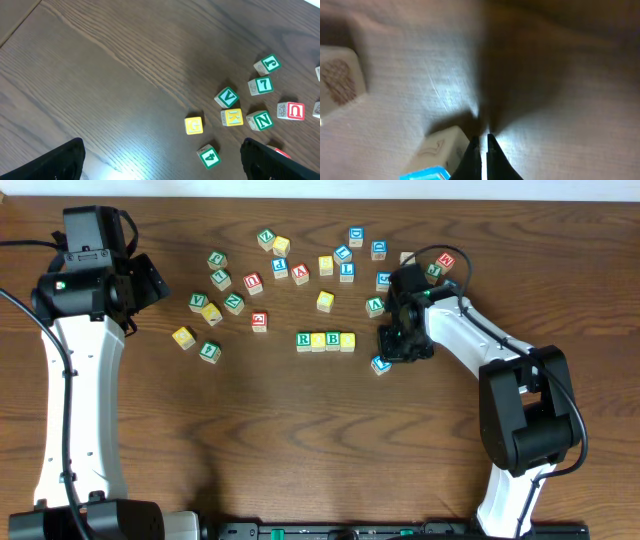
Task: Spell out ROBOT
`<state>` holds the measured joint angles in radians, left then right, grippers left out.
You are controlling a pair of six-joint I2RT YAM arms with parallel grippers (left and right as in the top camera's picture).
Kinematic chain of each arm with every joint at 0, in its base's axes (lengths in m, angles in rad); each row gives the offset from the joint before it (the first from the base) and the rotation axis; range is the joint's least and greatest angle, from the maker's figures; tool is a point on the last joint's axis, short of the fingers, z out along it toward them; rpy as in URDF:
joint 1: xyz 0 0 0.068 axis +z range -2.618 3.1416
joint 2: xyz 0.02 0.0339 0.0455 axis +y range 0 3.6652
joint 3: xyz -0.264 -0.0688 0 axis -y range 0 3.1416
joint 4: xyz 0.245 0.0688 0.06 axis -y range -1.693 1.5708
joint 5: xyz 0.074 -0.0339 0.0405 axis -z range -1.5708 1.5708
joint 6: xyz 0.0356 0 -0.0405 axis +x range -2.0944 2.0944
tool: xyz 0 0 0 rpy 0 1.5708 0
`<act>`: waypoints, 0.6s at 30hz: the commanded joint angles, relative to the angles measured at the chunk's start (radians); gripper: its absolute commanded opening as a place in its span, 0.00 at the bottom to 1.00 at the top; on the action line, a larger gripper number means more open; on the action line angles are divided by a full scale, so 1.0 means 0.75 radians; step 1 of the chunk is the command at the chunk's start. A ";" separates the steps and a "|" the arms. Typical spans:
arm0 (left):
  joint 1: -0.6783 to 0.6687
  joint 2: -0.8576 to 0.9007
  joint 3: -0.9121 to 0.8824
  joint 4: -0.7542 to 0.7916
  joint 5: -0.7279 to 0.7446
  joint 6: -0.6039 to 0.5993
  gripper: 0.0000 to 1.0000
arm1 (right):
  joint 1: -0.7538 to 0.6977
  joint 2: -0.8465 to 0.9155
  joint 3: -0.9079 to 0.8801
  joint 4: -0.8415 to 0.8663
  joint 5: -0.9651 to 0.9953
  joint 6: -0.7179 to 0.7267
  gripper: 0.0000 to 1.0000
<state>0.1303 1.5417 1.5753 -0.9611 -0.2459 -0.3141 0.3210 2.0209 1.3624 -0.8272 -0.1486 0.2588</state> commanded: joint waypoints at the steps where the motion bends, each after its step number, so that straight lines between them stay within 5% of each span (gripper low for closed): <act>1: 0.006 -0.013 -0.020 0.001 -0.023 -0.001 0.98 | 0.007 -0.028 0.049 -0.046 0.000 0.018 0.01; 18: 0.006 -0.013 -0.020 0.001 -0.023 -0.001 0.98 | 0.063 -0.140 0.039 -0.274 -0.015 -0.050 0.01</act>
<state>0.1303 1.5417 1.5753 -0.9615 -0.2459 -0.3141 0.3454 1.9259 1.4059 -1.0302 -0.1528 0.2440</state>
